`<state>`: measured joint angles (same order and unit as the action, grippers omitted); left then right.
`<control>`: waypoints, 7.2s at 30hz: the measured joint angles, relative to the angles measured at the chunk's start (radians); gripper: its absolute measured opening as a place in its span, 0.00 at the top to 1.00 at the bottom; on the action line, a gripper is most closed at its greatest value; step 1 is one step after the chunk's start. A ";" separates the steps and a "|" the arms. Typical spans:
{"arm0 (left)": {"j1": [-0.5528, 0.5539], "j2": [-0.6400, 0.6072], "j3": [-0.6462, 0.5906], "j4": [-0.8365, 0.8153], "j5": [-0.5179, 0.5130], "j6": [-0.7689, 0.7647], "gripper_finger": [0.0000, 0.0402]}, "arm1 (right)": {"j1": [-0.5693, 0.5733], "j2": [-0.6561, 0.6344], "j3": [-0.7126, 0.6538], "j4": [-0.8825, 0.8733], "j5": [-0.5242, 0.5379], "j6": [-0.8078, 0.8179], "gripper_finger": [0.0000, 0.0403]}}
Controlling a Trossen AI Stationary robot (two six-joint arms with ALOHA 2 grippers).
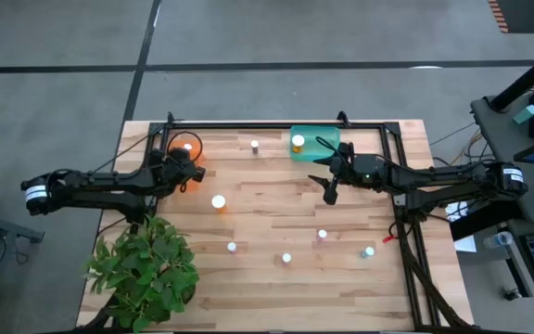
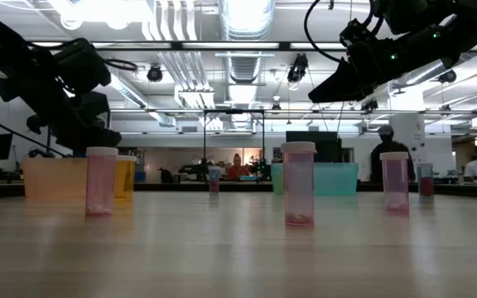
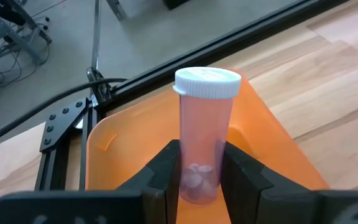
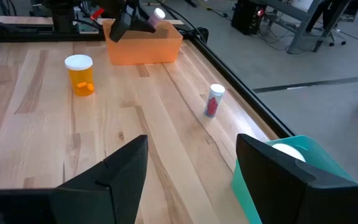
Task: Pick and place medicine bottles into bin by pill shape (circle, oval)
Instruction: Put the pink tablet bottle into the orange bin
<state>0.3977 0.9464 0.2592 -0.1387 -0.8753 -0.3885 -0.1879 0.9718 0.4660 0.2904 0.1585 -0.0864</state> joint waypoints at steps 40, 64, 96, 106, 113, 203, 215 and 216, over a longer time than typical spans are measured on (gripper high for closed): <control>0.000 0.242 -0.002 0.109 -0.206 -0.207 0.82 | 0.000 0.000 0.000 0.006 -0.002 0.008 0.42; 0.000 0.001 0.040 0.107 -0.111 -0.105 0.82 | 0.000 0.000 0.000 0.006 -0.002 0.008 0.42; -0.023 -0.060 0.045 0.838 0.827 0.211 0.82 | 0.002 0.009 -0.008 0.096 -0.132 0.023 0.42; -0.151 0.336 0.134 1.241 0.931 0.347 0.82 | 0.073 0.112 -0.007 0.347 -0.141 -0.008 0.42; -0.164 0.544 0.272 1.315 1.063 0.401 0.82 | 0.098 0.119 0.038 0.388 -0.141 -0.061 0.42; -0.208 0.820 0.525 1.248 1.109 0.448 0.51 | 0.107 0.358 0.134 0.538 -0.139 -0.064 0.78; -0.208 0.820 0.524 1.242 1.112 0.446 0.45 | 0.107 0.352 0.134 0.511 -0.137 -0.002 0.78; -0.208 0.819 0.524 1.242 1.109 0.443 0.42 | 0.107 0.352 0.134 0.511 -0.137 0.011 0.78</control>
<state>0.1898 1.7657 0.7830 1.1038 0.2340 0.0543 -0.0807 1.3239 0.5995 0.8012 0.0216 -0.0754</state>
